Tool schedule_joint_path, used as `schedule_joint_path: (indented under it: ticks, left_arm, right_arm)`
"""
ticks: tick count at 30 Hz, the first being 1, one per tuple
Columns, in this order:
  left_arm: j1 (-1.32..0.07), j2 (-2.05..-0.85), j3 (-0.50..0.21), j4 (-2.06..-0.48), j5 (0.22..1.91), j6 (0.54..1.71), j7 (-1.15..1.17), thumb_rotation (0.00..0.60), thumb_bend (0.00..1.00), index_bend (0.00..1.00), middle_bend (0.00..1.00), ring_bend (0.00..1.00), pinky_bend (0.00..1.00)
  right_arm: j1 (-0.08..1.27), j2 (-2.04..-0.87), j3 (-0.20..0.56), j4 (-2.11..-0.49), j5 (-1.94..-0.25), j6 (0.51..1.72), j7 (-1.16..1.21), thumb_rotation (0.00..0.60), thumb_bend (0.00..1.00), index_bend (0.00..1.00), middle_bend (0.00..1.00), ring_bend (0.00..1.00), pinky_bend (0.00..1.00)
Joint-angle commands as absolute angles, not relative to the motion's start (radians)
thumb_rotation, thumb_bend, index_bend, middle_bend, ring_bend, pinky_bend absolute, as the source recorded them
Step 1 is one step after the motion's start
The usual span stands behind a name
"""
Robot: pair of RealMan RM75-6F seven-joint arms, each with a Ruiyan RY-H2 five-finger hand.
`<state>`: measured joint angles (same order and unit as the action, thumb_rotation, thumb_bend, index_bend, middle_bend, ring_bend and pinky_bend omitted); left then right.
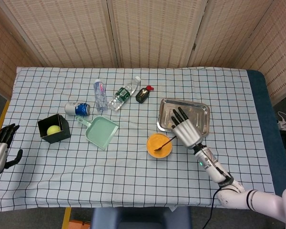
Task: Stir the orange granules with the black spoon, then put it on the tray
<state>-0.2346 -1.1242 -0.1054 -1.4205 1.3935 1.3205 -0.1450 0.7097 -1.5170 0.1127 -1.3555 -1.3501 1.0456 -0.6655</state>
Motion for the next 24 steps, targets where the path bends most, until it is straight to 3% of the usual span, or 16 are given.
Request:
schedule_joint_path:
  ticks: [1, 12, 24]
  left_arm:
    - [-0.234, -1.124, -0.105, -1.421, 1.394, 1.321, -0.145, 0.600, 0.46, 0.00, 0.00, 0.01, 0.19]
    - [-0.238, -1.123, -0.103, -1.427, 1.396, 1.312, -0.149, 0.600, 0.46, 0.00, 0.00, 0.01, 0.19]
    - [-0.239, -1.124, -0.103, -1.425, 1.394, 1.309, -0.148, 0.600, 0.46, 0.00, 0.00, 0.01, 0.19]
  right_arm:
    - [0.705, -1.520, 0.111, -1.344, -1.362, 1.055, -0.644, 0.600, 0.53, 1.00, 0.23, 0.00, 0.01]
    - [0.682, -1.456, 0.091, -1.408, -1.356, 1.041, -0.608, 0.600, 0.53, 1.00, 0.23, 0.00, 0.01]
    - [0.697, -1.472, 0.088, -1.396, -1.308, 0.991, -0.664, 0.600, 0.53, 1.00, 0.23, 0.00, 0.01]
